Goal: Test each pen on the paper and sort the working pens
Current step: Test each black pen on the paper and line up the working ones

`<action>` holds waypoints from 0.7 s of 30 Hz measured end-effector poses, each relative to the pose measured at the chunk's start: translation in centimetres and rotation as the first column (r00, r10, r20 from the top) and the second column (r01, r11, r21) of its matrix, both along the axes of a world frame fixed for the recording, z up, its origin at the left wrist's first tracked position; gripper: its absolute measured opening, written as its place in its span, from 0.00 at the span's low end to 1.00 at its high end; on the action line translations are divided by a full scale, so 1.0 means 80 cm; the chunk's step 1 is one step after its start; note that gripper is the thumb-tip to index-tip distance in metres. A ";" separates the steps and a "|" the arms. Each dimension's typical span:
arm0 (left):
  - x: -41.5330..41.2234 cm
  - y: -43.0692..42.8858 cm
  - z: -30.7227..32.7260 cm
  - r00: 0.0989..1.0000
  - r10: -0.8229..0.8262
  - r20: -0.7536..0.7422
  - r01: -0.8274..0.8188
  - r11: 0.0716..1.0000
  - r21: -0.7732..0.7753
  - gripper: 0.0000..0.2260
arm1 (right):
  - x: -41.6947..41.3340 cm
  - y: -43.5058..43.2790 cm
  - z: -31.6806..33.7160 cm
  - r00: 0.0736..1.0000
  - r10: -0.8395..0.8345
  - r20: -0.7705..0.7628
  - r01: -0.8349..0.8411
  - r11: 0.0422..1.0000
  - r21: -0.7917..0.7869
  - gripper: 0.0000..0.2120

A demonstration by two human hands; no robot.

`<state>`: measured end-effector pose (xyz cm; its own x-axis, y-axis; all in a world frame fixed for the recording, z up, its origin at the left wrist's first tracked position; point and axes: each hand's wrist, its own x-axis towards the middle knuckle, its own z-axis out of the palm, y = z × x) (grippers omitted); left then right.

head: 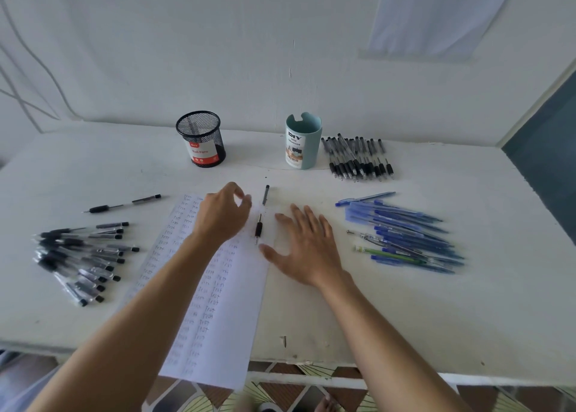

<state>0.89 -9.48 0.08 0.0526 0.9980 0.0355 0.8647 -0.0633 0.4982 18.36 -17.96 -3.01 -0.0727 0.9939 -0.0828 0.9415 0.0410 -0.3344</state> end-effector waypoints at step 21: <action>-0.057 -0.003 -0.050 0.958 -0.044 -0.284 0.052 0.998 0.019 0.25 | -0.026 0.053 0.020 0.843 -0.445 -0.302 0.529 0.787 0.318 0.08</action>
